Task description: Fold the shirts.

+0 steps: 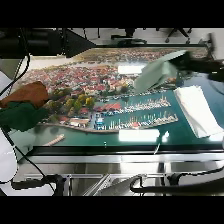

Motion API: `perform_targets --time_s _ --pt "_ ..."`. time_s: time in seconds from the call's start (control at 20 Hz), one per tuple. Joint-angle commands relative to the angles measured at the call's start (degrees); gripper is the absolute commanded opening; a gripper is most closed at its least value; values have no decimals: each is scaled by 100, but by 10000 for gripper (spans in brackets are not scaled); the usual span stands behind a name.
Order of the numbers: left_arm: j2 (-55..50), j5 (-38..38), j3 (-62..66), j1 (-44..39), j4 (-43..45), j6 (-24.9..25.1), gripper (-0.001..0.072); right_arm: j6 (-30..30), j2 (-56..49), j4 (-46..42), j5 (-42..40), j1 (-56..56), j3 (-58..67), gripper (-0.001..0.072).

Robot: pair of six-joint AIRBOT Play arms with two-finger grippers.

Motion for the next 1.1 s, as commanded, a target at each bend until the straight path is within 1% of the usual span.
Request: perform_targets --time_s 0.0,0.1,0.2,0.35,0.55,0.75,0.8,0.85,0.9,0.95,1.05 --pt "4 -101 0 2 0 -55 19 911 420 -651 195 -1163 76 17" --pt "4 -153 0 2 2 -55 19 1379 660 -1241 505 -1755 76 17" --pt "4 -166 0 2 0 -57 19 1921 918 -2083 855 -2175 76 17" --pt "72 -184 -243 2 -13 -57 19 2337 1204 -3528 1567 -2299 -11 17" --pt "175 -188 -796 2 -15 -52 19 2732 1488 -4205 1690 -2299 -868 17" --pt "175 -275 -922 2 -13 -55 19 2726 1543 -4977 1644 -2299 -2142 24" --pt "177 -332 -920 2 -17 -57 19 2726 1534 -5115 1541 -2302 -2461 64" --pt "175 -376 -920 2 -17 -59 19 2728 1482 -5298 1423 -2302 -2710 293" --pt "175 -402 -922 2 -15 -61 19 2728 1392 -5462 1414 -2302 -2767 465" --pt "175 -404 -920 2 -13 -61 19 2723 1342 -5576 1432 -2302 -2732 528" --pt "175 -444 -920 4 -13 -61 19 2730 1342 -5602 1436 -2302 -2424 530"
